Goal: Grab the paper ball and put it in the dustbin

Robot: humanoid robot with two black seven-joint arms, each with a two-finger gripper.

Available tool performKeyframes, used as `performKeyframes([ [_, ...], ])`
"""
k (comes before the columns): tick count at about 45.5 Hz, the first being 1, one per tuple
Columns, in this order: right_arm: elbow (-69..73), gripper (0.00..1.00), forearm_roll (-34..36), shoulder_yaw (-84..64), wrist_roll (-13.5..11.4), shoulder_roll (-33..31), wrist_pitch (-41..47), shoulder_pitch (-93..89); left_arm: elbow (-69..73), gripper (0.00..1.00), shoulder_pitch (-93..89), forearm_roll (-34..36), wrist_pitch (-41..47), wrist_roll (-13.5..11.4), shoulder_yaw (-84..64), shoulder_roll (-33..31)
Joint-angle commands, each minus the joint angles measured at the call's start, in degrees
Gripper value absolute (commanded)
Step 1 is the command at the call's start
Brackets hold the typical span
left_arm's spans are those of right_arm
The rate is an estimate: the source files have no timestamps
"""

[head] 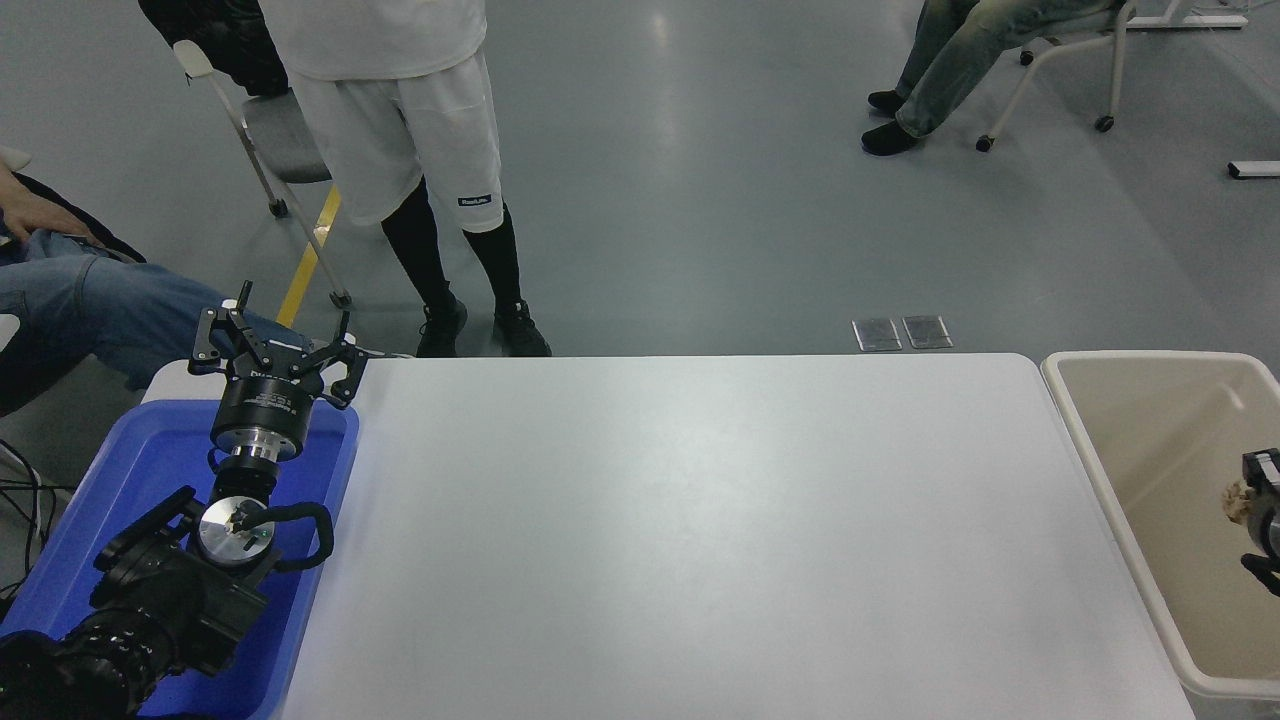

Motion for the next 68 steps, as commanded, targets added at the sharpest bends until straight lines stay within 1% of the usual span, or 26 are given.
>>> performKeyframes([
  [1, -0.1, 0.96, 0.1, 0.0, 0.2, 0.2, -2.2, 0.0, 0.0, 0.99, 0.0, 0.0, 0.0, 0.0, 0.0, 0.0],
  [5, 0.0, 0.99, 0.1, 0.1, 0.1, 0.2, -2.2, 0.0, 0.0, 0.99, 0.0, 0.0, 0.0, 0.0, 0.0, 0.0],
  [13, 0.4, 1.0, 0.1, 0.4, 0.1, 0.0, -2.2, 0.1, 0.0, 0.99, 0.0, 0.0, 0.0, 0.0, 0.0, 0.0],
  [19, 1.2, 1.0, -0.1, 2.1, 0.1, -1.5, -2.4, 0.5, 0.0, 0.99, 0.0, 0.0, 0.0, 0.0, 0.0, 0.0],
  [27, 8.0, 1.0, -0.4, 15.6, 0.1, -4.8, -2.0, -0.9, 0.0, 0.99, 0.0, 0.0, 0.0, 0.0, 0.0, 0.0],
  [33, 13.0, 1.0, -0.5, 24.5, 0.1, -5.0, -2.0, -2.5, 0.0, 0.99, 0.0, 0.0, 0.0, 0.0, 0.0, 0.0],
  [41, 20.6, 1.0, -0.3, 32.7, 0.1, -5.0, -1.4, -3.1, 0.0, 0.99, 0.0, 0.1, 0.0, 0.0, 0.0, 0.0],
  [47, 24.7, 1.0, 0.4, 40.4, 0.1, -4.3, -1.4, -3.1, 0.0, 0.99, 0.0, 0.1, 0.0, 0.0, 0.0, 0.0],
  [53, 24.8, 1.0, 0.6, 46.1, 0.4, -1.2, -0.5, -3.6, 0.0, 0.99, 0.0, 0.1, 0.0, 0.0, 0.0, 0.0],
  [56, 24.7, 1.0, 2.1, 46.1, 1.8, -0.9, 0.8, -3.8, 0.0, 0.99, 0.0, 0.1, 0.0, 0.0, 0.0, 0.0],
  [61, 24.4, 1.0, 8.0, 46.1, 6.8, 0.3, 3.2, -3.9, 0.0, 0.99, 0.0, 0.1, -0.1, 0.0, 0.0, 0.0],
  [68, 24.9, 1.0, 9.3, 47.7, 12.7, 3.3, 5.6, -4.6, 0.0, 0.99, 0.0, 0.1, -0.1, 0.0, 0.0, 0.0],
])
